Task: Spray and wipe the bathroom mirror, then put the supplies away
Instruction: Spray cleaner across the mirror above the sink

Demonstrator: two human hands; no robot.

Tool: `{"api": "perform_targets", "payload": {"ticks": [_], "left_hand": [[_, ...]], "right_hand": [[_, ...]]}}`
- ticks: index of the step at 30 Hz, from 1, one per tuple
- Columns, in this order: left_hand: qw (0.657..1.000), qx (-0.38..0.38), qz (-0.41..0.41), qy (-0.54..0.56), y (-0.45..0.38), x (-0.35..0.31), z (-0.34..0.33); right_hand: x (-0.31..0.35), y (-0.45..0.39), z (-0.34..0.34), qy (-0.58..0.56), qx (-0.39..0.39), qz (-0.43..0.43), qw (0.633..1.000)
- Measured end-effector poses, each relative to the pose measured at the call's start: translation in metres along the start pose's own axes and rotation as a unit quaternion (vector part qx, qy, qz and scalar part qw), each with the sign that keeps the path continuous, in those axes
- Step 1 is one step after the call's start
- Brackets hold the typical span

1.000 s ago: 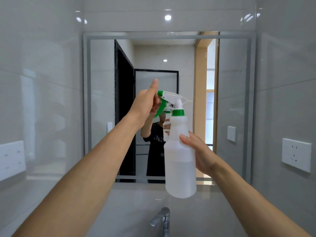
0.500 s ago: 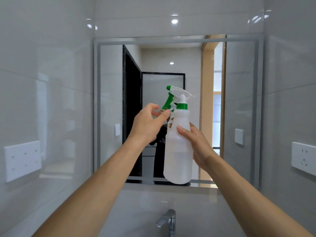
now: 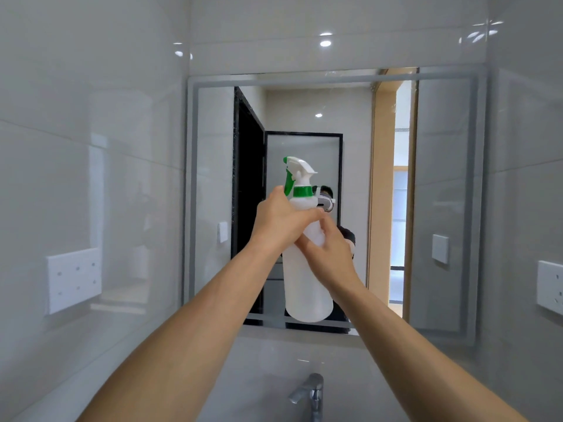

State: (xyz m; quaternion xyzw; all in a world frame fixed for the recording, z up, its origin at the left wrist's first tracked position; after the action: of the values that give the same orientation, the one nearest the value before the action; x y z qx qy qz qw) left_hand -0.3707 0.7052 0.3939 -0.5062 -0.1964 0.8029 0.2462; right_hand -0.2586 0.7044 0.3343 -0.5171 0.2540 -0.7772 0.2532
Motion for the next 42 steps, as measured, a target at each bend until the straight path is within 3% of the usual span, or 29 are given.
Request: {"api": "perform_targets", "payload": {"ticks": [8,15,21,29,35,42], "left_hand": [[0.998,0.046,0.007,0.029,-0.007,0.003,0.019],[0.993,0.072,-0.002,0.091,-0.005,-0.001,0.054],[0.989,0.095,-0.003,0.116,-0.002,0.013,0.079],[0.993,0.003,-0.034,0.109,-0.021,0.015,0.105],[0.984,0.045,-0.031,0.169,-0.037,0.019,0.121],[0.984,-0.025,-0.027,0.173,-0.041,0.021,0.115]], "right_hand": [[-0.004,-0.005,-0.005,-0.03,0.013,-0.038,0.999],[-0.008,0.007,-0.022,-0.118,0.183,-0.002,0.976],[0.007,0.001,-0.044,-0.15,0.233,0.031,0.96],[0.035,-0.031,-0.07,-0.117,0.208,0.076,0.968],[0.04,-0.052,-0.08,-0.111,0.209,0.081,0.968],[0.032,-0.058,-0.084,-0.117,0.215,0.072,0.967]]}}
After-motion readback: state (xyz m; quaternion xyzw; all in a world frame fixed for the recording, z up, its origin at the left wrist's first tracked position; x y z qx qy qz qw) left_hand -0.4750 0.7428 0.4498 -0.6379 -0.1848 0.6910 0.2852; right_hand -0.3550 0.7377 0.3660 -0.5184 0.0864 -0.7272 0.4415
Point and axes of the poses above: each hand's wrist, its own y-axis away from the middle knuckle, its own z-axis out of the back of the hand, x = y × z, the point moved 3 cm from there along -y, towards the middle knuckle, and after that the axes turned 14 degrees about x, right-handed, at the moved point
